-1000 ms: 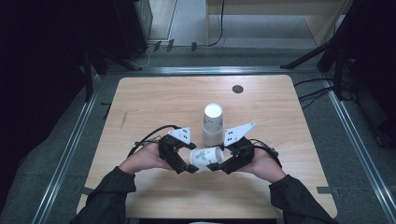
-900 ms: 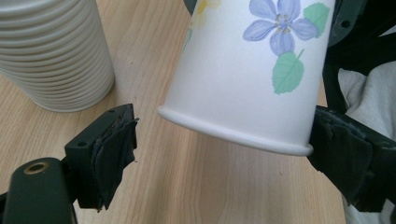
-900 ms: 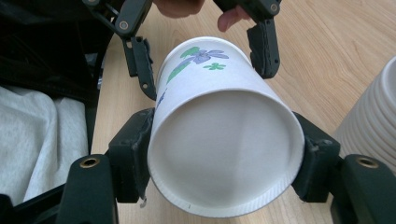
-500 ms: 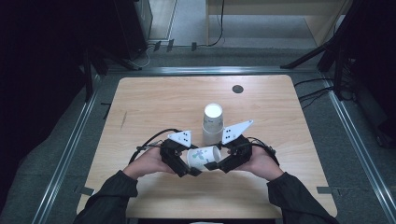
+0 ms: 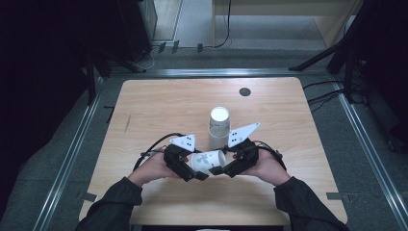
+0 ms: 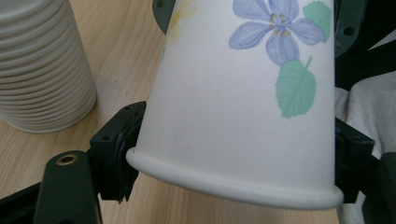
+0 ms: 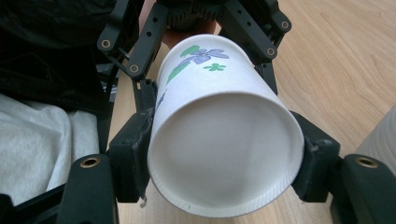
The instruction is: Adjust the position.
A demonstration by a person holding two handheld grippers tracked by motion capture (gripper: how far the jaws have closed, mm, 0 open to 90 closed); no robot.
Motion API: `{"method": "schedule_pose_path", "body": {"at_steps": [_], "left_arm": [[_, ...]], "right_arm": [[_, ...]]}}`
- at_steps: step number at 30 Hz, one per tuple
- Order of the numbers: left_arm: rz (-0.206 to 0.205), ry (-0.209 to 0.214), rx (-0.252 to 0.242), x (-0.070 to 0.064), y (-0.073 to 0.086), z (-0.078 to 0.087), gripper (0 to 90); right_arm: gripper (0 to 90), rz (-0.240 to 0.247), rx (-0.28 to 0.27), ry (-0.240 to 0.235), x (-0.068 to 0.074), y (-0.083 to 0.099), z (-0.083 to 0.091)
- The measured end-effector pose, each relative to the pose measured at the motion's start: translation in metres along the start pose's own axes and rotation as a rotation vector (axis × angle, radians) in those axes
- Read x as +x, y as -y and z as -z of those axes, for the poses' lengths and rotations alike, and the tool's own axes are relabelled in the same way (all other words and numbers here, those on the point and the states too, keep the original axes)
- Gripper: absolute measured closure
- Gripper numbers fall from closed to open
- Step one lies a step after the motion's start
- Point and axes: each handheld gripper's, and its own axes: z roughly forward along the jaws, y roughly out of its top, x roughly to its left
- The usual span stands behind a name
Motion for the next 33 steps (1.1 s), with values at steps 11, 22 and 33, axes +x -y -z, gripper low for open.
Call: {"method": "schedule_pose_path", "body": {"at_steps": [11,22,33], "left_arm": [[0.002,0.013,0.018,0.001,-0.001,0.001,24.2],[-0.003,-0.027,0.049,0.004,-0.006,0.022,24.2],[-0.016,-0.059,0.167,0.005,-0.014,0.03,24.2]], "right_arm": [[32.0,-0.002,0.001,-0.006,0.0,0.001,-0.001],[24.2,0.007,0.039,0.029,-0.001,0.004,-0.003],[24.2,0.011,0.069,0.068,-0.003,0.007,-0.005]]}}
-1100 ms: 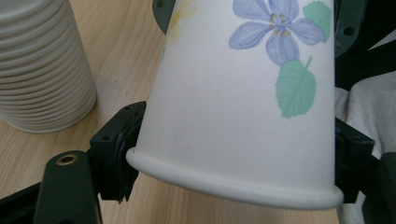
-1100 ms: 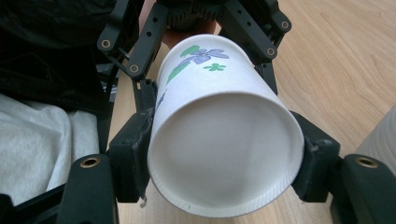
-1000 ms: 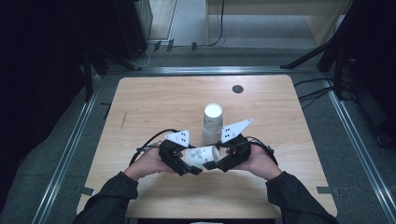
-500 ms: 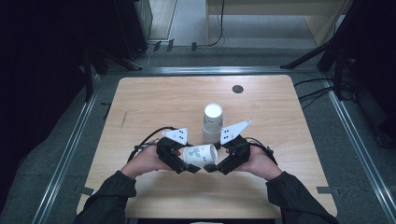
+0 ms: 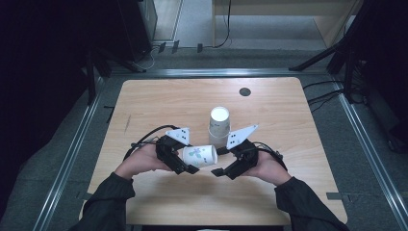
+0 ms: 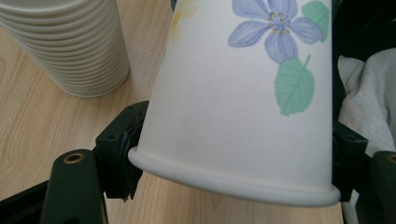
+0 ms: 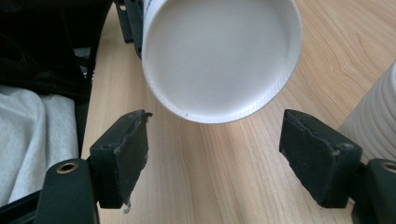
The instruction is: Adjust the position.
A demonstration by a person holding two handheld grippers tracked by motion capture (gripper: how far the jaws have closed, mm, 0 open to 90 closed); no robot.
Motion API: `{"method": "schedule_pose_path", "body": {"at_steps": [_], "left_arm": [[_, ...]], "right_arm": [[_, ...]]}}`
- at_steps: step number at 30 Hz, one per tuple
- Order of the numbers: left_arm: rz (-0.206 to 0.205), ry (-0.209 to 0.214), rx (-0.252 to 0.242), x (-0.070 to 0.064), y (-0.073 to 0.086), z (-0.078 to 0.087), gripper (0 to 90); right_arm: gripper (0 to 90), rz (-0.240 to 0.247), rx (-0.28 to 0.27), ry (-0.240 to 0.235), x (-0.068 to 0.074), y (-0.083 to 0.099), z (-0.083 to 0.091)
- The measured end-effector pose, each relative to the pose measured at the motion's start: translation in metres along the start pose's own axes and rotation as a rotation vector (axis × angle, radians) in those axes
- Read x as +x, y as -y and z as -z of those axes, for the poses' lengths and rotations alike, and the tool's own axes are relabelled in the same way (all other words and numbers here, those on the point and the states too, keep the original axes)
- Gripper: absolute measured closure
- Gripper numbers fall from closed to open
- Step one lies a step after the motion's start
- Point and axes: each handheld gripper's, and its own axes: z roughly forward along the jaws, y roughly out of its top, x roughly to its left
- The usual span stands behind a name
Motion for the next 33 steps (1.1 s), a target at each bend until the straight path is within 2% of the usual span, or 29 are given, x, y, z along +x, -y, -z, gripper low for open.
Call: {"method": "schedule_pose_path", "body": {"at_steps": [7,16,20,25,33], "left_arm": [[-0.023,-0.009,0.092,-0.004,-0.006,-0.008,24.2],[-0.022,0.004,0.186,-0.003,-0.012,-0.024,24.2],[-0.023,0.008,0.21,-0.004,-0.016,-0.031,24.1],[-0.048,0.024,0.247,-0.008,-0.02,-0.04,24.1],[-0.058,0.034,0.266,-0.01,-0.023,-0.047,24.2]], "right_arm": [[24.2,0.006,0.007,0.005,0.0,0.001,-0.001],[24.2,0.015,0.021,0.011,0.003,0.002,-0.005],[24.3,0.018,0.032,0.007,0.004,0.002,-0.008],[25.3,0.024,0.043,0.006,0.006,0.003,-0.011],[29.5,0.038,0.076,-0.014,0.008,0.003,-0.018]]}}
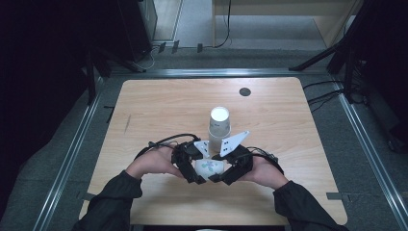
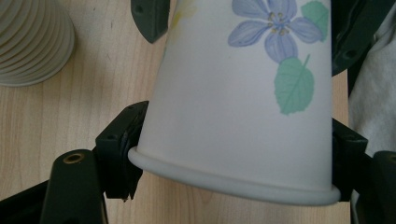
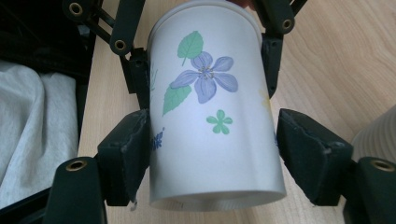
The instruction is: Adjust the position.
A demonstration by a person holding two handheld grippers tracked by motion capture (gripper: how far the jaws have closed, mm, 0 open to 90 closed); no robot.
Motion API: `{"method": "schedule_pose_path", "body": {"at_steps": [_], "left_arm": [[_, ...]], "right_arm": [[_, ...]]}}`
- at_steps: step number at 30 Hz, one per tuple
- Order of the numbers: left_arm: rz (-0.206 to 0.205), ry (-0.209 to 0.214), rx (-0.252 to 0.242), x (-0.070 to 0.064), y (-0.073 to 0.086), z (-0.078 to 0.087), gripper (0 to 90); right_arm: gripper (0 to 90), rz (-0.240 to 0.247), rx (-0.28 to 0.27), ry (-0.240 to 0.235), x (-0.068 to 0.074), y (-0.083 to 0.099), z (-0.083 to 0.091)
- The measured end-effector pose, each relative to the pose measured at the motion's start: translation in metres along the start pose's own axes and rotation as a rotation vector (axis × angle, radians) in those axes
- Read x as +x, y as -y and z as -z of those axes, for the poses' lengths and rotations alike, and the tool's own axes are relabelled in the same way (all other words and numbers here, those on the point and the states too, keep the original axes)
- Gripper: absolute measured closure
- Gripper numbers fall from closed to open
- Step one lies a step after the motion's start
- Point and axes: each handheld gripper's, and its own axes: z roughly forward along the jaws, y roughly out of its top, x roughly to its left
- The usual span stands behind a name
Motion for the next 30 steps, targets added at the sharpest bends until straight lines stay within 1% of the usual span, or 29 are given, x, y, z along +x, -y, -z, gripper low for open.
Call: {"method": "schedule_pose_path", "body": {"at_steps": [2,5,8,10,12,13,15,18,20,21,22,27,30], "left_arm": [[-0.001,-0.003,0.003,0.0,0.0,-0.001,24.2],[-0.001,-0.003,-0.01,0.0,0.001,0.0,24.1],[-0.002,-0.016,-0.039,-0.001,0.002,0.002,22.0],[0.0,-0.025,-0.058,0.0,0.003,0.003,15.1],[0.004,-0.03,-0.067,0.001,0.005,0.004,12.6],[0.006,-0.031,-0.078,0.001,0.005,0.004,12.6],[0.021,-0.034,-0.093,0.002,0.007,0.006,12.1],[0.025,-0.031,-0.115,0.003,0.01,0.008,12.0],[0.025,-0.046,-0.132,0.002,0.012,0.01,11.3],[0.033,-0.038,-0.149,0.002,0.013,0.012,11.3],[0.042,-0.031,-0.172,0.002,0.015,0.015,11.3],[0.058,-0.022,-0.261,0.003,0.023,0.023,11.7],[0.059,-0.027,-0.291,0.002,0.025,0.024,12.0]], "right_arm": [[33.1,-0.001,0.005,-0.011,0.0,0.0,-0.001],[34.1,0.013,0.005,0.004,0.002,-0.001,0.0],[34.0,0.018,-0.004,0.004,0.002,-0.001,0.002],[33.9,0.025,-0.01,0.011,0.002,-0.001,0.003],[33.9,0.016,-0.013,0.008,0.002,-0.001,0.005],[33.8,0.019,-0.02,0.012,0.002,-0.001,0.006],[33.8,0.013,-0.023,0.002,0.001,0.0,0.008],[33.7,0.01,-0.034,0.011,0.0,0.0,0.012],[33.8,0.005,-0.044,0.013,0.0,0.0,0.014],[33.8,0.011,-0.049,0.021,0.0,0.0,0.015],[33.8,0.006,-0.055,0.018,-0.001,0.0,0.016],[33.8,-0.011,-0.08,0.011,-0.002,0.0,0.023],[33.7,-0.011,-0.095,0.004,-0.003,0.0,0.025]]}}
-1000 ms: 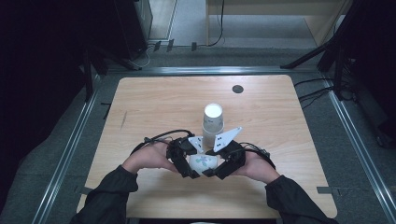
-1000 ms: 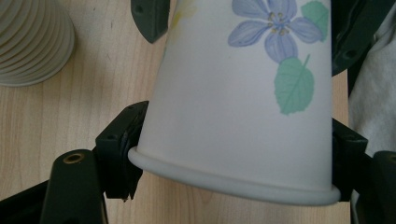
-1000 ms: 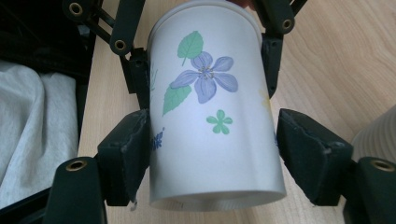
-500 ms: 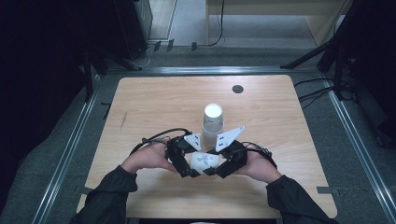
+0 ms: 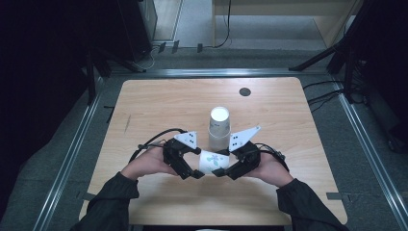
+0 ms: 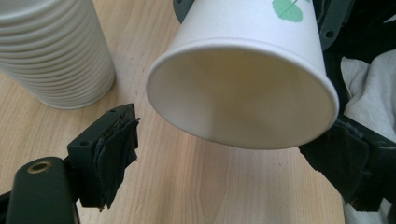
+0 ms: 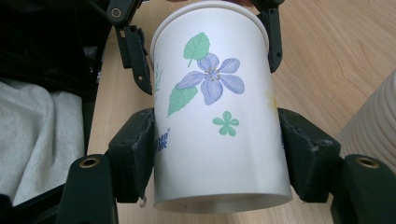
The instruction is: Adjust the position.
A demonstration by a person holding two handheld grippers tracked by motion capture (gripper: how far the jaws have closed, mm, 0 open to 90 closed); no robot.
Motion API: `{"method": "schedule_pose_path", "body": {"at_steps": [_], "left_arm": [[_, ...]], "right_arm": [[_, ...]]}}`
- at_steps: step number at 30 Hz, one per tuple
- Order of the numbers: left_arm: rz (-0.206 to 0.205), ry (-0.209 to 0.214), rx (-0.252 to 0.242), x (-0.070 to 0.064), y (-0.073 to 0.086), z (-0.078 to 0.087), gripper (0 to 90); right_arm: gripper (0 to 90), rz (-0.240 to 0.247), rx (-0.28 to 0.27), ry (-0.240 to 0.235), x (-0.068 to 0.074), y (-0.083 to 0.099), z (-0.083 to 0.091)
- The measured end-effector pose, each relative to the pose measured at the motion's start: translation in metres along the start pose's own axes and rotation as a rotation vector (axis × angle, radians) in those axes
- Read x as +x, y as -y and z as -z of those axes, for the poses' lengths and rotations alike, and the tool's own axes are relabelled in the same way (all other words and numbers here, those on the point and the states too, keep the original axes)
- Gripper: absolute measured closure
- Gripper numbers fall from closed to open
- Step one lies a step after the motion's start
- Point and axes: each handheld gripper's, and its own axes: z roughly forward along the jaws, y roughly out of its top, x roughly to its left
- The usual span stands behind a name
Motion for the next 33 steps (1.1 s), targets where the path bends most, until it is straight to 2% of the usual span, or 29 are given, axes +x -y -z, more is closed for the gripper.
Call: {"method": "schedule_pose_path", "body": {"at_steps": [3,9,15,19,23,29,31,33], "left_arm": [[0.023,0.031,-0.055,0.0007,0.0035,0.0004,12.7],[0.023,0.074,-0.114,0.0013,0.0056,-0.0016,12.8],[0.029,0.106,-0.186,0.0016,0.0076,-0.0016,15.4],[0.024,0.113,-0.185,0.0024,0.0088,-0.0016,20.5],[0.017,0.1,-0.176,0.0021,0.0087,-0.0013,22.5],[0.026,0.105,-0.134,0.0036,0.006,0.0,23.7],[0.025,0.106,-0.124,0.0041,0.005,0.0035,23.9],[0.022,0.084,-0.109,0.003,0.0037,0.0078,24.0]], "right_arm": [[33.6,-0.006,-0.001,-0.013,-0.0004,0.0004,0.001],[33.7,0.008,-0.018,-0.018,0.0012,-0.0002,0.0018],[33.7,-0.005,-0.031,-0.04,0.0006,-0.0008,0.0022],[33.7,-0.013,-0.029,-0.049,0.0008,-0.0008,0.001],[33.9,-0.013,-0.022,-0.049,0.0001,-0.0006,-0.0004],[32.9,-0.03,-0.012,-0.053,-0.0005,0.0001,-0.0031],[29.0,-0.032,-0.015,-0.05,-0.0006,0.0006,-0.0041],[26.1,-0.032,-0.015,-0.037,-0.0013,0.0009,-0.0041]]}}
